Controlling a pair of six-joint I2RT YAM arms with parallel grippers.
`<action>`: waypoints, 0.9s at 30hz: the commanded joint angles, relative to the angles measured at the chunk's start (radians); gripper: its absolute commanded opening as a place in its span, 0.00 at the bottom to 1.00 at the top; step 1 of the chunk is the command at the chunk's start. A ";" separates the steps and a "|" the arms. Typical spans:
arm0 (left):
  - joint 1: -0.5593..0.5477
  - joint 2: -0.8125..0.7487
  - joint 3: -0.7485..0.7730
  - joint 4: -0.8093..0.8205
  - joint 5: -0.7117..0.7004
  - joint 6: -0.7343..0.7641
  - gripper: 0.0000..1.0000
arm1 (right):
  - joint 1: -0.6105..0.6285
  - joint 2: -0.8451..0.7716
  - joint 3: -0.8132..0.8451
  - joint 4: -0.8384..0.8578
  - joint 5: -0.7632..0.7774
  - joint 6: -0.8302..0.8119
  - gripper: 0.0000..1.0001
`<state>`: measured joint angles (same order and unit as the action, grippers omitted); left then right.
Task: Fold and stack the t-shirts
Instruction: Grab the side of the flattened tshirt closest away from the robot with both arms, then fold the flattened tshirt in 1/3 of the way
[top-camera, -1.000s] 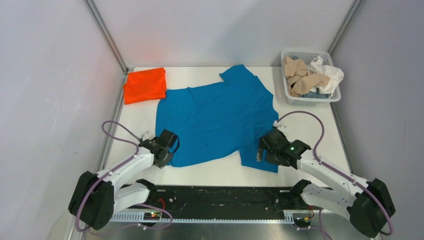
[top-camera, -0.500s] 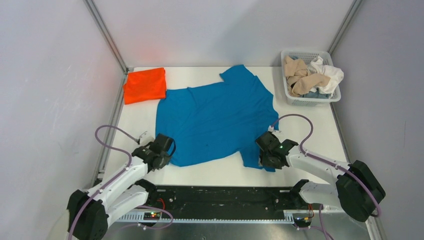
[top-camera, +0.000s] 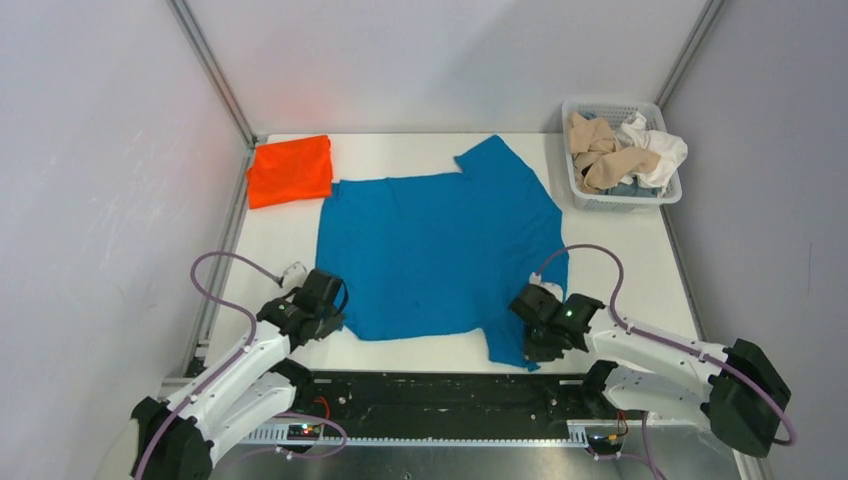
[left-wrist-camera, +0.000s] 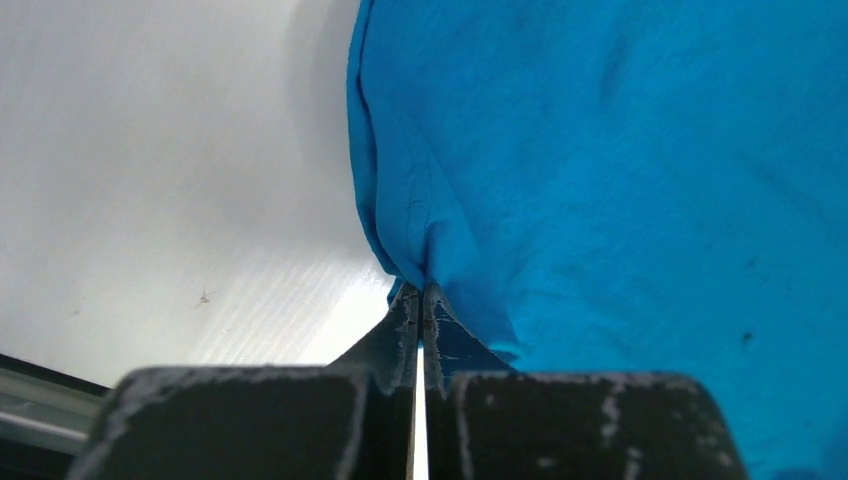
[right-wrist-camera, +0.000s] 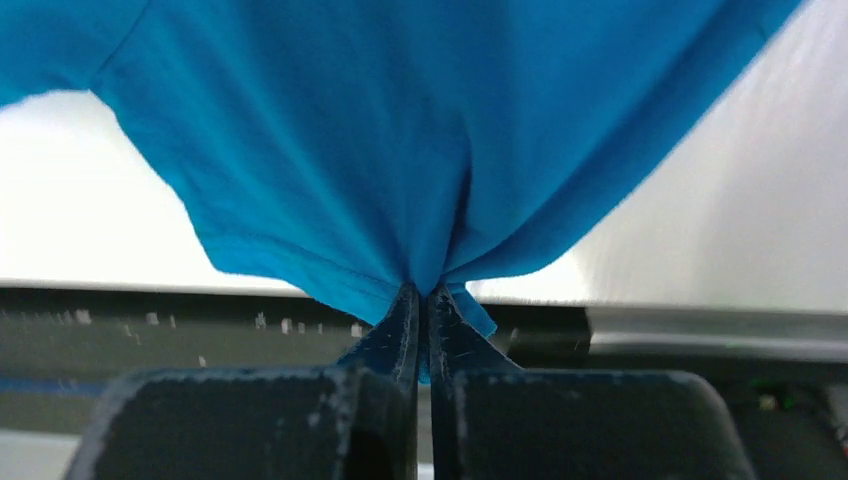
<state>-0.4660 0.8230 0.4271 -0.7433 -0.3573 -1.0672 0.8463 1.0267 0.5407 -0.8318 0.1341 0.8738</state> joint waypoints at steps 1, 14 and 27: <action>-0.006 -0.040 -0.019 -0.008 0.088 0.040 0.00 | 0.172 -0.019 0.018 -0.197 -0.115 0.200 0.00; -0.005 -0.145 0.055 -0.111 0.030 0.052 0.00 | 0.052 -0.133 0.045 -0.237 -0.039 0.176 0.00; 0.088 0.006 0.230 -0.102 -0.076 0.121 0.00 | -0.357 -0.091 0.199 -0.080 -0.161 -0.191 0.00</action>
<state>-0.4026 0.7841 0.5919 -0.8547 -0.3588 -0.9901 0.5598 0.9051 0.6464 -0.9764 0.0120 0.8326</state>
